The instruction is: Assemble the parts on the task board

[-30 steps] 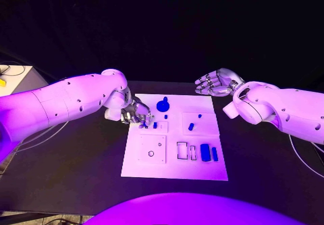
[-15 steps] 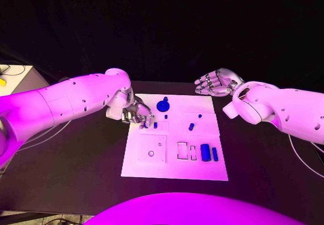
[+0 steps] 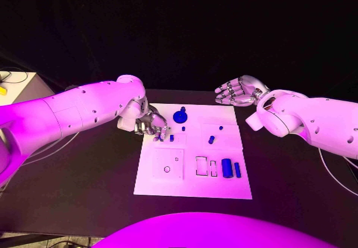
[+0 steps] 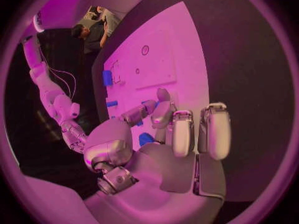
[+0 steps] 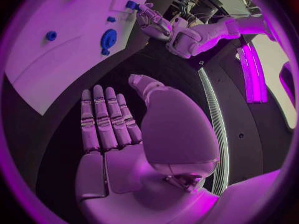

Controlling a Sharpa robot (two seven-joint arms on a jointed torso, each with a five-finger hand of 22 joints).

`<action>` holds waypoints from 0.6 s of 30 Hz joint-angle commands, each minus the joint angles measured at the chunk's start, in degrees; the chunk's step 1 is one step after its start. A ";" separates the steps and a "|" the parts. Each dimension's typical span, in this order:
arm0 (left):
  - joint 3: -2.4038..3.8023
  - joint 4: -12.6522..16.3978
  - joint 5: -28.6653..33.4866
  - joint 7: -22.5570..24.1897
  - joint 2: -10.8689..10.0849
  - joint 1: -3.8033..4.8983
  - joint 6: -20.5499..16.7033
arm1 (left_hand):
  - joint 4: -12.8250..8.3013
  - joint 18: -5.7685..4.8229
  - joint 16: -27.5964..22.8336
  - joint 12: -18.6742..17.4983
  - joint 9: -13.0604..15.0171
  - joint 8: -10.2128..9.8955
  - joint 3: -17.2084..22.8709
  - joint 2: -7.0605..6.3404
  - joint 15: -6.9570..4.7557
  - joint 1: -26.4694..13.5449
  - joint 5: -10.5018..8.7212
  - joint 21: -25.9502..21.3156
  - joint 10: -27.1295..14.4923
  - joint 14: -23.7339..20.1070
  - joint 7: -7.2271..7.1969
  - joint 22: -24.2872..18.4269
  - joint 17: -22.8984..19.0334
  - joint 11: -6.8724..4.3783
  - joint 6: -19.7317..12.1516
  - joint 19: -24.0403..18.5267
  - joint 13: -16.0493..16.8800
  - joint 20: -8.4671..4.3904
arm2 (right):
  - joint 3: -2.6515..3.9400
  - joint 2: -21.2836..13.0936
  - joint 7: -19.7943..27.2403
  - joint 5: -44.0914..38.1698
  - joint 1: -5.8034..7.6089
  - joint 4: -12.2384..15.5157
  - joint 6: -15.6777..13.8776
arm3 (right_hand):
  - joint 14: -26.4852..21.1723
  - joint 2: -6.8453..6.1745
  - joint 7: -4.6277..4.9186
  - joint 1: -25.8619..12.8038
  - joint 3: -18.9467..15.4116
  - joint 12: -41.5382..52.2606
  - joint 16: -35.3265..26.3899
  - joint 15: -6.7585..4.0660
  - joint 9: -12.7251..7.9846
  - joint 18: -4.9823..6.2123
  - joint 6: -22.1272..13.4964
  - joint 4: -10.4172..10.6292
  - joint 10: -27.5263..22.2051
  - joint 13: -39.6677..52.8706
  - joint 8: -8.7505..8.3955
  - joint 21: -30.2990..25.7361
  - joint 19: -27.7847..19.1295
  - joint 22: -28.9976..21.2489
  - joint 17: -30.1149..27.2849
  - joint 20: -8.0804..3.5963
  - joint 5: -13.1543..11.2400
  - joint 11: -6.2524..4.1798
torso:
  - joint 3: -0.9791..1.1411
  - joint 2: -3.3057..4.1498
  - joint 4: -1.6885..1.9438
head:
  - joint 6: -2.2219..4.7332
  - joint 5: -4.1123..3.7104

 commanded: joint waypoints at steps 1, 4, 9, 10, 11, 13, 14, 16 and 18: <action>0.03 -0.07 0.07 0.16 0.24 0.06 1.06 | 0.18 -0.60 0.19 -0.11 0.09 -0.20 0.12 3.41 -0.44 3.95 0.12 -0.02 -0.14 5.96 -2.28 8.00 15.09 -0.29 2.05 1.83 0.10 0.03 | 0.01 0.05 0.54 -0.24 -0.03 0.02 0.90 | 0.38 -0.24 3.13 -0.55 0.12 -0.22 -0.19 0.14 -0.06 0.59 0.32 -0.06 0.54 -0.06 -0.21 0.02 -0.22 -0.06 -0.06 -0.01 0.37 -0.05 | 0.03 0.02 -0.01 | 0.00 -0.07; 0.02 -0.17 0.28 0.05 0.32 0.05 1.09 | 0.18 -0.60 0.19 -0.11 0.09 -0.20 0.12 3.41 -0.44 3.95 0.12 -0.02 -0.14 5.96 -2.28 8.00 15.09 -0.29 2.05 1.83 0.10 0.03 | 0.01 0.05 0.55 -0.24 -0.03 0.04 0.92 | 0.38 -0.24 3.13 -0.55 0.12 -0.22 -0.19 0.14 -0.06 0.59 0.32 -0.06 0.54 -0.06 -0.21 0.02 -0.22 -0.06 -0.06 -0.01 0.37 -0.05 | -0.01 0.02 -0.04 | 0.00 -0.19; 0.01 -0.34 0.54 -0.12 0.41 0.04 1.18 | 0.20 -0.60 0.19 -0.18 0.13 -0.23 0.08 3.33 -0.44 4.05 0.12 -0.02 -0.19 5.96 -2.27 8.00 15.09 -0.29 2.05 1.83 -0.02 0.03 | 0.01 0.04 0.56 -0.24 -0.03 0.04 0.92 | 0.38 -0.24 3.13 -0.55 0.12 -0.22 -0.19 0.14 -0.06 0.59 0.32 -0.06 0.54 -0.06 -0.21 0.02 -0.22 -0.06 -0.06 -0.01 0.37 -0.05 | 0.02 -0.03 0.00 | 0.00 -0.13; 0.01 -0.37 0.57 -0.14 0.42 0.04 1.22 | 0.20 -0.60 0.19 -0.18 0.13 -0.23 0.08 3.33 -0.44 4.05 0.12 -0.02 -0.19 5.96 -2.27 8.00 15.09 -0.29 2.05 1.83 -0.02 0.03 | 0.01 0.04 0.56 -0.24 -0.03 0.03 0.92 | 0.38 -0.24 3.13 -0.55 0.12 -0.22 -0.19 0.14 -0.06 0.59 0.32 -0.06 0.54 -0.06 -0.21 0.02 -0.22 -0.06 -0.06 -0.01 0.37 -0.05 | 0.03 -0.03 0.01 | 0.00 -0.13; 0.01 -0.38 0.61 -0.16 0.42 0.04 1.26 | 0.20 -0.60 0.19 -0.18 0.13 -0.23 0.08 3.33 -0.44 4.05 0.12 -0.02 -0.19 5.96 -2.27 8.00 15.09 -0.29 2.05 1.83 -0.02 0.03 | 0.01 0.05 0.56 -0.24 -0.03 0.03 0.93 | 0.38 -0.24 3.13 -0.55 0.12 -0.22 -0.19 0.14 -0.06 0.59 0.32 -0.06 0.54 -0.06 -0.21 0.02 -0.22 -0.06 -0.06 -0.01 0.37 -0.05 | 0.03 -0.03 0.02 | 0.00 -0.14; 0.01 -0.41 0.68 -0.20 0.43 0.04 1.29 | 0.20 -0.60 0.19 -0.18 0.13 -0.23 0.08 3.33 -0.44 4.05 0.12 -0.02 -0.19 5.96 -2.27 8.00 15.09 -0.29 2.05 1.83 -0.02 0.03 | 0.01 0.06 0.56 -0.24 -0.03 0.03 0.93 | 0.38 -0.24 3.13 -0.55 0.12 -0.22 -0.19 0.14 -0.06 0.59 0.32 -0.06 0.54 -0.06 -0.21 0.02 -0.22 -0.06 -0.06 -0.01 0.37 -0.05 | 0.03 -0.04 0.03 | 0.00 -0.13; 0.00 -0.42 0.70 -0.22 0.43 0.04 1.31 | 0.20 -0.60 0.19 -0.18 0.13 -0.23 0.08 3.33 -0.44 4.05 0.12 -0.02 -0.19 5.96 -2.27 8.00 15.09 -0.29 2.05 1.83 -0.02 0.03 | 0.01 0.06 0.56 -0.24 -0.03 0.02 0.94 | 0.38 -0.24 3.13 -0.55 0.12 -0.22 -0.19 0.14 -0.06 0.59 0.32 -0.06 0.54 -0.06 -0.21 0.02 -0.22 -0.06 -0.06 -0.01 0.37 -0.05 | 0.02 -0.03 0.02 | 0.00 -0.13; 0.00 -0.43 0.73 -0.26 0.45 0.04 1.28 | 0.20 -0.60 0.19 -0.18 0.13 -0.23 0.08 3.33 -0.44 4.05 0.12 -0.02 -0.19 5.96 -2.27 8.00 15.09 -0.29 2.05 1.83 -0.02 0.03 | 0.01 0.07 0.56 -0.24 -0.03 0.02 0.94 | 0.38 -0.24 3.13 -0.55 0.12 -0.22 -0.19 0.14 -0.06 0.59 0.32 -0.06 0.54 -0.06 -0.21 0.02 -0.22 -0.06 -0.06 -0.01 0.37 -0.05 | 0.03 -0.04 0.03 | 0.00 -0.11; 0.00 -0.46 0.75 -0.28 0.47 0.04 1.29 | 0.22 -0.61 0.19 -0.16 0.18 -0.26 0.05 3.28 -0.44 4.15 0.12 0.00 -0.17 5.96 -2.26 8.03 15.09 -0.28 2.05 1.85 0.06 0.03 | 0.01 0.07 0.56 -0.24 -0.03 0.03 0.94 | 0.38 -0.24 3.13 -0.55 0.12 -0.22 -0.19 0.14 -0.06 0.59 0.32 -0.06 0.54 -0.06 -0.21 0.02 -0.22 -0.06 -0.06 -0.01 0.37 -0.05 | 0.02 -0.02 0.01 | 0.00 -0.08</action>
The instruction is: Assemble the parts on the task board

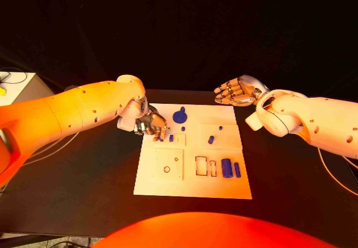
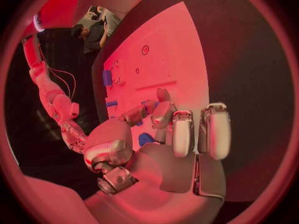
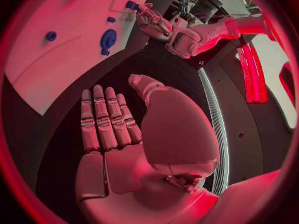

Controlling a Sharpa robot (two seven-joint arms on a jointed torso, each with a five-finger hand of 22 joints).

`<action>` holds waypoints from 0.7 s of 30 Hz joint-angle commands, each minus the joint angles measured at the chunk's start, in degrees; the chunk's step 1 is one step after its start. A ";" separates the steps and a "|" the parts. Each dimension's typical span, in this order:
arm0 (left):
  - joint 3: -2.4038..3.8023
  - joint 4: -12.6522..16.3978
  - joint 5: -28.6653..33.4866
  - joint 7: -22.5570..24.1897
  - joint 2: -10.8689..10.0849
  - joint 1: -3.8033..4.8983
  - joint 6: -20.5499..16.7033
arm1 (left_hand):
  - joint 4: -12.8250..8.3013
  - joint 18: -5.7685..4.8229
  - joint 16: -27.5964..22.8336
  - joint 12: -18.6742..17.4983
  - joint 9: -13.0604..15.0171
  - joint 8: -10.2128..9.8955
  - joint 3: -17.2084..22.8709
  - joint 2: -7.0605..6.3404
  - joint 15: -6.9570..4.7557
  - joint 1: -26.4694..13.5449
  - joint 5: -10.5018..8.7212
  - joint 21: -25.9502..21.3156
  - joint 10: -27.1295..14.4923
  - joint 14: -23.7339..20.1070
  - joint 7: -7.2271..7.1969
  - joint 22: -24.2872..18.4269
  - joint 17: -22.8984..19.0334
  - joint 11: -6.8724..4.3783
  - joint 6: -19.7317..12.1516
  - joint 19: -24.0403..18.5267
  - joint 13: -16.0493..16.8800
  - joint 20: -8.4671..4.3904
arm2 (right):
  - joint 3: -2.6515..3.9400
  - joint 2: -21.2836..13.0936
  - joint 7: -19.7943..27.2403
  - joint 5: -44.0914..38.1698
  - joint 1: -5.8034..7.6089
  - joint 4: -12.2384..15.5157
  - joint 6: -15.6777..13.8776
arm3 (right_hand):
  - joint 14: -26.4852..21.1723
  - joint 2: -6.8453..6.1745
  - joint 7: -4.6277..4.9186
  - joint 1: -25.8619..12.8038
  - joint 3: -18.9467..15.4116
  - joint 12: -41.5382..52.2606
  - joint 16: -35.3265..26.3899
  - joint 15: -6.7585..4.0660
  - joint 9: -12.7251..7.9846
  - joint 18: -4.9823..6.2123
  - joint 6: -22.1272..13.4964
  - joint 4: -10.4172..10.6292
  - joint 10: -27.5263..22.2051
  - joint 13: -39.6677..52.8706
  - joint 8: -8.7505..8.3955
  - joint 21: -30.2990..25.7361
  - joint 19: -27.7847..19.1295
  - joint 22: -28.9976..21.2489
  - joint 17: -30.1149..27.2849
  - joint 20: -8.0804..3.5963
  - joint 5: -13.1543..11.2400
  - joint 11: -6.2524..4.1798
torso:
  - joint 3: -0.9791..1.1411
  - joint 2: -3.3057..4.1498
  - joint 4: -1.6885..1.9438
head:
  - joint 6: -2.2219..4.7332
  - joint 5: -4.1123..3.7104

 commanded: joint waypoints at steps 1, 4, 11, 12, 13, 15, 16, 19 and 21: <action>0.02 -0.01 0.58 -0.05 0.16 0.05 1.06 | 0.23 -0.61 0.19 -0.16 0.10 -0.26 0.06 3.31 -0.44 4.12 0.11 0.00 -0.18 5.96 -2.27 8.03 15.10 -0.28 2.04 1.85 0.07 0.03 | 0.01 0.06 0.56 -0.24 -0.03 0.02 0.90 | 0.38 -0.24 3.13 -0.55 0.12 -0.22 -0.19 0.14 -0.06 0.60 0.32 -0.06 0.54 -0.06 -0.21 0.02 -0.22 -0.06 -0.06 -0.01 0.37 -0.06 | -0.01 0.00 0.00 | 0.00 0.08; 0.01 -0.02 0.62 -0.06 0.18 0.05 1.15 | 0.23 -0.61 0.19 -0.16 0.10 -0.26 0.06 3.31 -0.44 4.12 0.11 0.00 -0.18 5.96 -2.27 8.03 15.10 -0.28 2.04 1.85 0.07 0.03 | 0.01 0.05 0.57 -0.24 -0.03 0.01 0.89 | 0.38 -0.24 3.13 -0.55 0.12 -0.22 -0.19 0.14 -0.06 0.60 0.32 -0.06 0.54 -0.06 -0.21 0.02 -0.22 -0.06 -0.06 -0.01 0.37 -0.06 | -0.04 -0.01 -0.01 | 0.00 0.07; -0.01 0.01 0.80 -0.04 0.33 0.04 1.39 | 0.25 -0.61 0.19 -0.20 0.12 -0.28 0.05 3.30 -0.44 4.18 0.11 0.00 -0.21 5.96 -2.27 8.03 15.10 -0.28 2.04 1.85 -0.02 0.03 | 0.01 0.10 0.57 -0.24 -0.03 -0.01 0.92 | 0.38 -0.24 3.13 -0.55 0.12 -0.22 -0.19 0.14 -0.06 0.60 0.32 -0.06 0.54 -0.06 -0.21 0.02 -0.22 -0.06 -0.06 -0.01 0.37 -0.06 | -0.01 0.01 0.00 | 0.00 0.10; -0.02 0.01 0.82 -0.04 0.37 0.03 1.42 | 0.25 -0.61 0.19 -0.20 0.12 -0.28 0.05 3.30 -0.44 4.18 0.11 0.00 -0.21 5.96 -2.27 8.03 15.10 -0.28 2.04 1.85 -0.02 0.03 | 0.01 0.11 0.57 -0.24 -0.03 -0.01 0.92 | 0.38 -0.24 3.13 -0.55 0.12 -0.22 -0.19 0.14 -0.06 0.60 0.32 -0.06 0.54 -0.06 -0.21 0.02 -0.22 -0.06 -0.06 -0.01 0.37 -0.06 | -0.01 0.02 -0.01 | 0.00 0.10; -0.03 -0.01 0.84 -0.04 0.41 0.03 1.42 | 0.25 -0.61 0.19 -0.20 0.12 -0.28 0.05 3.30 -0.44 4.18 0.11 0.00 -0.21 5.96 -2.27 8.03 15.10 -0.28 2.04 1.85 -0.02 0.03 | 0.01 0.11 0.57 -0.24 -0.03 -0.02 0.92 | 0.38 -0.24 3.13 -0.55 0.12 -0.22 -0.19 0.14 -0.06 0.60 0.32 -0.06 0.54 -0.06 -0.21 0.02 -0.22 -0.06 -0.06 -0.01 0.37 -0.06 | -0.01 0.02 -0.01 | 0.00 0.10; -0.05 -0.07 0.86 -0.03 0.50 0.01 1.47 | 0.25 -0.61 0.19 -0.20 0.12 -0.28 0.05 3.30 -0.44 4.18 0.11 0.00 -0.21 5.96 -2.27 8.03 15.10 -0.28 2.04 1.85 -0.02 0.03 | 0.01 0.12 0.58 -0.24 -0.03 -0.01 0.91 | 0.38 -0.24 3.13 -0.55 0.12 -0.22 -0.19 0.14 -0.06 0.60 0.32 -0.06 0.54 -0.06 -0.21 0.02 -0.22 -0.06 -0.06 -0.01 0.37 -0.06 | -0.03 0.03 -0.04 | 0.00 0.09; -0.06 -0.10 0.87 -0.02 0.54 0.01 1.48 | 0.25 -0.61 0.19 -0.20 0.12 -0.28 0.05 3.30 -0.44 4.18 0.11 0.00 -0.21 5.96 -2.27 8.03 15.10 -0.28 2.04 1.85 -0.02 0.03 | 0.01 0.12 0.58 -0.24 -0.03 -0.02 0.92 | 0.38 -0.24 3.13 -0.55 0.12 -0.22 -0.19 0.14 -0.06 0.60 0.32 -0.06 0.54 -0.06 -0.21 0.02 -0.22 -0.06 -0.06 -0.01 0.37 -0.06 | -0.03 0.03 -0.04 | 0.00 0.08; -0.09 -0.16 0.88 -0.02 0.63 0.00 1.49 | 0.25 -0.61 0.19 -0.20 0.12 -0.28 0.05 3.30 -0.44 4.18 0.11 0.00 -0.21 5.96 -2.27 8.03 15.10 -0.28 2.04 1.85 -0.02 0.03 | 0.01 0.12 0.58 -0.24 -0.03 -0.01 0.92 | 0.38 -0.24 3.13 -0.55 0.12 -0.22 -0.19 0.14 -0.06 0.60 0.32 -0.06 0.54 -0.06 -0.21 0.02 -0.22 -0.06 -0.06 -0.01 0.37 -0.06 | -0.03 0.05 -0.06 | 0.00 0.07; -0.10 -0.19 0.89 -0.03 0.67 -0.01 1.48 | 0.25 -0.61 0.19 -0.20 0.12 -0.28 0.05 3.30 -0.44 4.18 0.11 0.00 -0.21 5.96 -2.27 8.03 15.10 -0.28 2.04 1.85 -0.02 0.03 | 0.01 0.12 0.58 -0.24 -0.03 -0.01 0.92 | 0.38 -0.24 3.13 -0.55 0.12 -0.22 -0.19 0.14 -0.06 0.60 0.32 -0.06 0.54 -0.06 -0.21 0.02 -0.22 -0.06 -0.06 -0.01 0.37 -0.06 | -0.03 0.06 -0.05 | 0.00 0.05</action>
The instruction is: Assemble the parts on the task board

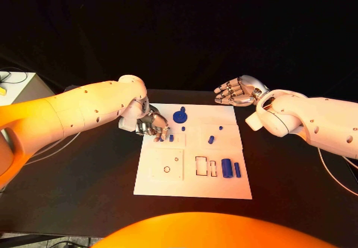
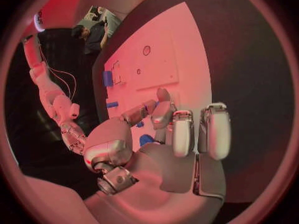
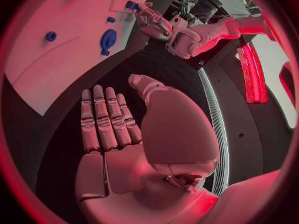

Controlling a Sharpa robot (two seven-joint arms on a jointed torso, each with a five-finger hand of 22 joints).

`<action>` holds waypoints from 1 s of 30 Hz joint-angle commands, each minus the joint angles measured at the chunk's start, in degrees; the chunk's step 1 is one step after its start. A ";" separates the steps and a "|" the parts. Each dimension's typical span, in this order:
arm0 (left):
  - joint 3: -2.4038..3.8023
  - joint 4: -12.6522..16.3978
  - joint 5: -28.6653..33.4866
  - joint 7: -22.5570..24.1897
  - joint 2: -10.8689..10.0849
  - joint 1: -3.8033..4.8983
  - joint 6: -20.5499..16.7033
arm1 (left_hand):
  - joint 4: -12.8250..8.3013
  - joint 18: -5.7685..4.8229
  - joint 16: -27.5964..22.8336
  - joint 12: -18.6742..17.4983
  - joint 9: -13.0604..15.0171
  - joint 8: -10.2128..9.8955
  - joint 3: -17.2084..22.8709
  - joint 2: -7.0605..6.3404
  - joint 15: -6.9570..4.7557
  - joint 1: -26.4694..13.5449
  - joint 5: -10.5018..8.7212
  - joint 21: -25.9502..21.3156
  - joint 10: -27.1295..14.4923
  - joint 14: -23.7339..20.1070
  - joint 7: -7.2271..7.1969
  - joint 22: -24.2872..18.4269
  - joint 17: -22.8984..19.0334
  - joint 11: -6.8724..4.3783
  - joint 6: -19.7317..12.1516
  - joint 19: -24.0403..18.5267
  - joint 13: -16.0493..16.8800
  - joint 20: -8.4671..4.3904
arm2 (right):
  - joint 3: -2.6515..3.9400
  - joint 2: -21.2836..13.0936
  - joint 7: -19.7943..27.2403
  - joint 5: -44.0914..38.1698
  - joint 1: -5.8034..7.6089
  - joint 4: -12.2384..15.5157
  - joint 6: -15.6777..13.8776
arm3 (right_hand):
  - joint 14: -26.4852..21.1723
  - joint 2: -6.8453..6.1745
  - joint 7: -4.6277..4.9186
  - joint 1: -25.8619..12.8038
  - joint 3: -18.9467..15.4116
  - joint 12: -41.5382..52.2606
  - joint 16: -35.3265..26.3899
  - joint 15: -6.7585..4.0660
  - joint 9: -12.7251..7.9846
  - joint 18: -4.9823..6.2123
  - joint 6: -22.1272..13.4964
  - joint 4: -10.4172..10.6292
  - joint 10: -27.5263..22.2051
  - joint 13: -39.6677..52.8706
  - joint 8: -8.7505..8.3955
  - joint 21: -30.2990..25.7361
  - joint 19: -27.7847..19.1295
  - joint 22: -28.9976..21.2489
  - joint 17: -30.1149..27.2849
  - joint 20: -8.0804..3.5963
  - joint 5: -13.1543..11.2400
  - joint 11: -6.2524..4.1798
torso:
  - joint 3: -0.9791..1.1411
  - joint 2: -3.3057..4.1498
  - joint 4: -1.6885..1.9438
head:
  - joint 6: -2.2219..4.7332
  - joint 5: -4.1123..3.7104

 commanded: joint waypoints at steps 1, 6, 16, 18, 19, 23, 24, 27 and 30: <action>-0.02 -0.02 0.55 0.10 0.18 0.01 1.10 | 0.25 -0.61 0.19 -0.20 0.08 -0.28 0.06 3.54 -0.44 3.90 0.36 0.00 -0.21 5.96 -2.28 8.03 15.09 -0.29 2.03 1.85 0.00 0.03 | 0.01 0.04 0.58 -0.24 -0.03 0.03 0.87 | 0.38 -0.24 3.13 -0.55 0.12 -0.23 -0.19 0.14 -0.06 0.59 0.32 -0.06 0.54 -0.06 -0.21 0.02 -0.22 -0.06 -0.07 -0.01 0.37 -0.05 | -0.01 0.02 0.01 | 0.00 -0.03; -0.05 -0.09 0.55 0.04 0.24 0.00 1.18 | 0.25 -0.61 0.19 -0.20 0.08 -0.28 0.06 3.54 -0.44 3.90 0.36 0.00 -0.21 5.96 -2.28 8.03 15.09 -0.29 2.03 1.85 0.00 0.03 | 0.01 0.04 0.57 -0.24 -0.03 0.06 0.87 | 0.38 -0.24 3.13 -0.55 0.12 -0.23 -0.19 0.14 -0.06 0.59 0.32 -0.06 0.54 -0.06 -0.21 0.02 -0.22 -0.06 -0.07 -0.01 0.37 -0.05 | 0.02 0.00 0.05 | 0.00 -0.05; -0.15 -0.40 0.55 -0.28 0.10 0.00 1.41 | 0.35 -0.60 0.19 -0.21 0.18 -0.35 0.01 3.46 -0.43 4.15 0.36 -0.03 -0.22 5.96 -2.26 8.00 15.09 -0.29 2.03 1.83 0.04 0.03 | 0.01 0.01 0.57 -0.24 -0.03 0.05 0.86 | 0.38 -0.24 3.13 -0.55 0.12 -0.23 -0.19 0.14 -0.06 0.59 0.32 -0.06 0.54 -0.06 -0.21 0.02 -0.22 -0.06 -0.07 -0.01 0.37 -0.05 | 0.02 -0.03 0.03 | 0.00 -0.06; -0.16 -0.50 0.55 -0.33 0.07 0.00 1.37 | 0.35 -0.60 0.19 -0.21 0.18 -0.35 0.01 3.46 -0.43 4.15 0.36 -0.03 -0.22 5.96 -2.26 8.00 15.09 -0.29 2.03 1.83 0.04 0.03 | 0.01 0.01 0.56 -0.24 -0.03 0.06 0.86 | 0.38 -0.24 3.13 -0.55 0.12 -0.23 -0.19 0.14 -0.06 0.59 0.32 -0.06 0.54 -0.06 -0.21 0.02 -0.22 -0.06 -0.07 -0.01 0.37 -0.05 | 0.01 -0.02 0.04 | 0.00 -0.06; -0.16 -0.55 0.55 -0.35 0.06 0.00 1.37 | 0.35 -0.60 0.19 -0.21 0.18 -0.35 0.01 3.46 -0.43 4.15 0.36 -0.03 -0.22 5.96 -2.26 8.00 15.09 -0.29 2.03 1.83 0.04 0.03 | 0.01 0.01 0.56 -0.24 -0.03 0.06 0.86 | 0.38 -0.24 3.13 -0.55 0.12 -0.23 -0.19 0.14 -0.06 0.59 0.32 -0.06 0.54 -0.06 -0.21 0.02 -0.22 -0.06 -0.07 -0.01 0.37 -0.05 | 0.01 -0.02 0.05 | 0.00 -0.07; -0.18 -0.64 0.55 -0.42 0.00 0.00 1.37 | 0.39 -0.60 0.19 -0.24 0.24 -0.39 -0.02 3.43 -0.43 4.29 0.37 -0.03 -0.24 5.96 -2.26 8.00 15.09 -0.28 2.03 1.83 0.01 0.03 | 0.01 0.00 0.56 -0.24 -0.03 0.06 0.86 | 0.38 -0.24 3.13 -0.55 0.12 -0.23 -0.19 0.14 -0.06 0.59 0.32 -0.06 0.54 -0.06 -0.21 0.02 -0.22 -0.06 -0.07 -0.01 0.37 -0.05 | -0.02 -0.01 0.04 | 0.00 -0.09; -0.18 -0.64 0.56 -0.42 -0.01 0.00 1.38 | 0.39 -0.60 0.19 -0.24 0.24 -0.39 -0.02 3.43 -0.43 4.29 0.37 -0.03 -0.24 5.96 -2.26 8.00 15.09 -0.28 2.03 1.83 0.01 0.03 | 0.01 -0.01 0.56 -0.24 -0.03 0.06 0.86 | 0.38 -0.24 3.13 -0.55 0.12 -0.23 -0.19 0.14 -0.06 0.59 0.32 -0.06 0.54 -0.06 -0.21 0.02 -0.22 -0.06 -0.07 -0.01 0.37 -0.05 | -0.03 -0.02 0.04 | 0.00 -0.09; -0.19 -0.64 0.56 -0.44 -0.03 0.00 1.32 | 0.39 -0.60 0.19 -0.24 0.24 -0.39 -0.02 3.43 -0.43 4.29 0.37 -0.03 -0.24 5.96 -2.26 8.00 15.09 -0.28 2.03 1.83 0.01 0.03 | 0.01 -0.01 0.56 -0.24 -0.03 0.07 0.86 | 0.38 -0.24 3.13 -0.55 0.12 -0.23 -0.19 0.14 -0.06 0.59 0.32 -0.06 0.54 -0.06 -0.21 0.02 -0.22 -0.06 -0.07 -0.01 0.37 -0.05 | -0.02 0.00 0.04 | 0.00 -0.08; -0.20 -0.65 0.56 -0.43 -0.03 0.00 1.11 | 0.39 -0.60 0.19 -0.24 0.24 -0.39 -0.02 3.43 -0.43 4.29 0.37 -0.03 -0.24 5.96 -2.26 8.00 15.09 -0.28 2.03 1.83 0.01 0.03 | 0.01 -0.01 0.57 -0.24 -0.03 0.07 0.87 | 0.38 -0.24 3.13 -0.55 0.12 -0.23 -0.19 0.14 -0.06 0.59 0.32 -0.06 0.54 -0.06 -0.21 0.02 -0.22 -0.06 -0.07 -0.01 0.37 -0.05 | -0.01 -0.01 0.03 | 0.00 -0.08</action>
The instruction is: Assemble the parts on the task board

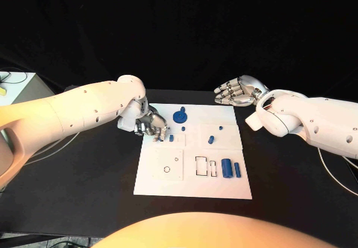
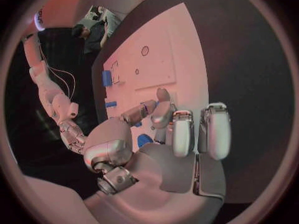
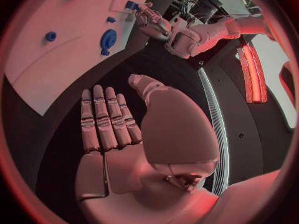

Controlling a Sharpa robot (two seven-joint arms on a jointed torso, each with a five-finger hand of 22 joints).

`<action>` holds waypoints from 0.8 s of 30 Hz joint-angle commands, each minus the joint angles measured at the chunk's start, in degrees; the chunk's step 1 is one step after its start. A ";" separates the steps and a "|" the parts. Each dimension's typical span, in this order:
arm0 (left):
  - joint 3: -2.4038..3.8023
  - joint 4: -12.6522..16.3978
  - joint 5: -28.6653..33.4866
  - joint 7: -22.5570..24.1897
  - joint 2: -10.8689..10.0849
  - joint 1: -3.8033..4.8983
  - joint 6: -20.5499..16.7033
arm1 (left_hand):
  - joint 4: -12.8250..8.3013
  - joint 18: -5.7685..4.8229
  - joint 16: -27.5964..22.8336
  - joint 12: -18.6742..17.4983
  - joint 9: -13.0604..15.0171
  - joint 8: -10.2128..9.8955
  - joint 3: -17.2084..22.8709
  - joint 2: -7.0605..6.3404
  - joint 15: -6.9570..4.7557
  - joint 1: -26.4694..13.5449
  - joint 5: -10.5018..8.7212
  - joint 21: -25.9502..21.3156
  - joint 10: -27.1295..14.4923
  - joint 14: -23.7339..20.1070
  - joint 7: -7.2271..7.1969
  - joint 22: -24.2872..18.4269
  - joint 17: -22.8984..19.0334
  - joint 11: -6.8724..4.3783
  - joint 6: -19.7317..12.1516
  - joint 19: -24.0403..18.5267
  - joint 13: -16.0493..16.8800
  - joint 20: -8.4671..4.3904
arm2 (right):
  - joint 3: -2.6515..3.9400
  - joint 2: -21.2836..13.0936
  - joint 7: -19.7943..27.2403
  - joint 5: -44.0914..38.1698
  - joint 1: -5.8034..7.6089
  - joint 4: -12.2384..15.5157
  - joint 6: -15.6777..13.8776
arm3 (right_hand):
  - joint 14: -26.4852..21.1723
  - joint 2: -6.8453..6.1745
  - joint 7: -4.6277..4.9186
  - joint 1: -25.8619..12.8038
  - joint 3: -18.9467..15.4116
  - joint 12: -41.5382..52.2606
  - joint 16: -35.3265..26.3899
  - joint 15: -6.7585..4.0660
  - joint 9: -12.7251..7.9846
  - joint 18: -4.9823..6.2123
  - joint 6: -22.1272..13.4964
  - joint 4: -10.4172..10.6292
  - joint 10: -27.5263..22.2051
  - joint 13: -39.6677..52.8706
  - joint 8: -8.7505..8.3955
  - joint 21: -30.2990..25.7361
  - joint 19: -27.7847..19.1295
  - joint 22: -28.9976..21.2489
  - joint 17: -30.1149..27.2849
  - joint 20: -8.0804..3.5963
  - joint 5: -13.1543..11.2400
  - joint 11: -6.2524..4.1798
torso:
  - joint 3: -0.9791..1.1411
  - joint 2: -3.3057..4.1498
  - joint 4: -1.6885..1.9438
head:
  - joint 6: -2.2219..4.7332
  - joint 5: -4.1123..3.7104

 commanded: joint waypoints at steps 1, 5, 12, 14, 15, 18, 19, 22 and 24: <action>-0.02 -0.03 0.24 -0.19 0.01 0.01 0.75 | 0.28 -0.60 0.19 -0.24 0.05 -0.39 -0.13 3.67 -0.43 4.04 0.13 -0.03 -0.11 5.96 -2.34 8.00 15.09 -0.15 1.95 1.83 0.01 0.03 | 0.01 0.02 0.56 -0.24 -0.02 0.06 0.84 | 0.38 -0.24 3.13 -0.55 0.12 -0.23 -0.19 0.14 -0.06 0.59 0.32 -0.06 0.54 -0.06 -0.21 0.02 -0.22 -0.07 -0.07 -0.01 0.37 -0.05 | -0.02 0.00 0.00 | 0.00 -0.02; -0.03 -0.02 0.24 -0.18 0.11 0.01 0.62 | 0.28 -0.60 0.19 -0.24 0.05 -0.39 -0.13 3.67 -0.43 4.04 0.13 -0.03 -0.11 5.96 -2.34 8.00 15.09 -0.15 1.95 1.83 0.01 0.03 | 0.01 0.03 0.56 -0.24 -0.02 0.06 0.84 | 0.38 -0.24 3.13 -0.55 0.12 -0.23 -0.19 0.14 -0.06 0.59 0.32 -0.06 0.54 -0.06 -0.21 0.02 -0.22 -0.07 -0.07 -0.01 0.37 -0.05 | -0.02 0.01 0.00 | 0.00 0.01; -0.11 -0.21 0.28 -0.12 0.53 -0.05 0.65 | 0.28 -0.60 0.19 -0.24 0.05 -0.39 -0.13 3.67 -0.43 4.04 0.13 -0.03 -0.11 5.96 -2.34 8.00 15.09 -0.15 1.95 1.83 0.01 0.03 | 0.01 0.02 0.55 -0.24 -0.02 0.11 0.84 | 0.38 -0.24 3.13 -0.55 0.12 -0.23 -0.19 0.14 -0.06 0.59 0.32 -0.06 0.54 -0.06 -0.21 0.02 -0.22 -0.07 -0.07 -0.01 0.37 -0.05 | 0.00 0.05 -0.07 | 0.00 -0.07; -0.26 -0.29 0.31 -0.10 0.62 -0.08 0.68 | 0.28 -0.60 0.19 -0.24 0.05 -0.39 -0.13 3.67 -0.43 4.04 0.13 -0.03 -0.11 5.96 -2.34 8.00 15.09 -0.15 1.95 1.83 0.01 0.03 | 0.01 -0.01 0.55 -0.24 -0.02 0.13 0.83 | 0.38 -0.24 3.13 -0.55 0.12 -0.23 -0.19 0.14 -0.06 0.59 0.32 -0.06 0.54 -0.06 -0.21 0.02 -0.22 -0.07 -0.07 -0.01 0.37 -0.05 | 0.00 0.08 -0.08 | 0.00 -0.09; -0.36 -0.33 0.32 -0.09 0.67 -0.09 0.64 | 0.28 -0.60 0.19 -0.24 0.05 -0.39 -0.13 3.67 -0.43 4.04 0.13 -0.03 -0.11 5.96 -2.34 8.00 15.09 -0.15 1.95 1.83 0.01 0.03 | 0.01 -0.02 0.54 -0.24 -0.02 0.14 0.83 | 0.38 -0.24 3.13 -0.55 0.12 -0.23 -0.19 0.14 -0.06 0.59 0.32 -0.06 0.54 -0.06 -0.21 0.02 -0.22 -0.07 -0.07 -0.01 0.37 -0.05 | 0.00 0.08 -0.08 | 0.00 -0.11; -0.57 -0.41 0.34 -0.11 0.81 -0.17 0.50 | 0.28 -0.60 0.19 -0.24 0.05 -0.39 -0.13 3.67 -0.43 4.04 0.13 -0.03 -0.11 5.96 -2.34 8.00 15.09 -0.15 1.95 1.83 0.01 0.03 | 0.01 -0.02 0.54 -0.24 -0.02 0.15 0.84 | 0.38 -0.24 3.13 -0.55 0.12 -0.23 -0.19 0.14 -0.06 0.59 0.32 -0.06 0.54 -0.06 -0.21 0.02 -0.22 -0.07 -0.07 -0.01 0.37 -0.05 | 0.02 0.05 -0.07 | 0.00 -0.16; -0.62 -0.42 0.35 -0.12 0.85 -0.20 0.45 | 0.38 -0.59 0.19 -0.28 0.14 -0.46 -0.18 3.61 -0.43 4.28 0.12 -0.06 -0.13 5.96 -2.33 7.97 15.09 -0.15 1.95 1.81 0.00 0.03 | 0.01 -0.02 0.54 -0.24 -0.02 0.15 0.84 | 0.38 -0.24 3.13 -0.55 0.12 -0.23 -0.19 0.14 -0.06 0.59 0.32 -0.06 0.54 -0.06 -0.21 0.02 -0.22 -0.07 -0.07 -0.01 0.37 -0.05 | 0.03 0.04 -0.07 | 0.00 -0.20; -0.75 -0.47 0.40 -0.18 0.99 -0.28 0.27 | 0.38 -0.59 0.19 -0.28 0.14 -0.46 -0.18 3.61 -0.43 4.28 0.12 -0.06 -0.13 5.96 -2.33 7.97 15.09 -0.15 1.95 1.81 0.00 0.03 | 0.01 -0.01 0.55 -0.24 -0.02 0.15 0.84 | 0.38 -0.24 3.13 -0.55 0.12 -0.23 -0.19 0.14 -0.06 0.59 0.32 -0.06 0.54 -0.06 -0.21 0.02 -0.22 -0.07 -0.07 -0.01 0.37 -0.05 | 0.03 0.04 -0.07 | 0.00 -0.19; -0.80 -0.50 0.42 -0.20 1.04 -0.31 0.19 | 0.38 -0.59 0.19 -0.28 0.14 -0.46 -0.18 3.61 -0.43 4.28 0.12 -0.06 -0.13 5.96 -2.33 7.97 15.09 -0.15 1.95 1.81 0.00 0.03 | 0.01 0.00 0.56 -0.24 -0.02 0.14 0.84 | 0.38 -0.24 3.13 -0.55 0.12 -0.23 -0.19 0.14 -0.06 0.59 0.32 -0.06 0.54 -0.06 -0.21 0.02 -0.22 -0.07 -0.07 -0.01 0.37 -0.05 | 0.02 0.03 -0.05 | 0.00 -0.21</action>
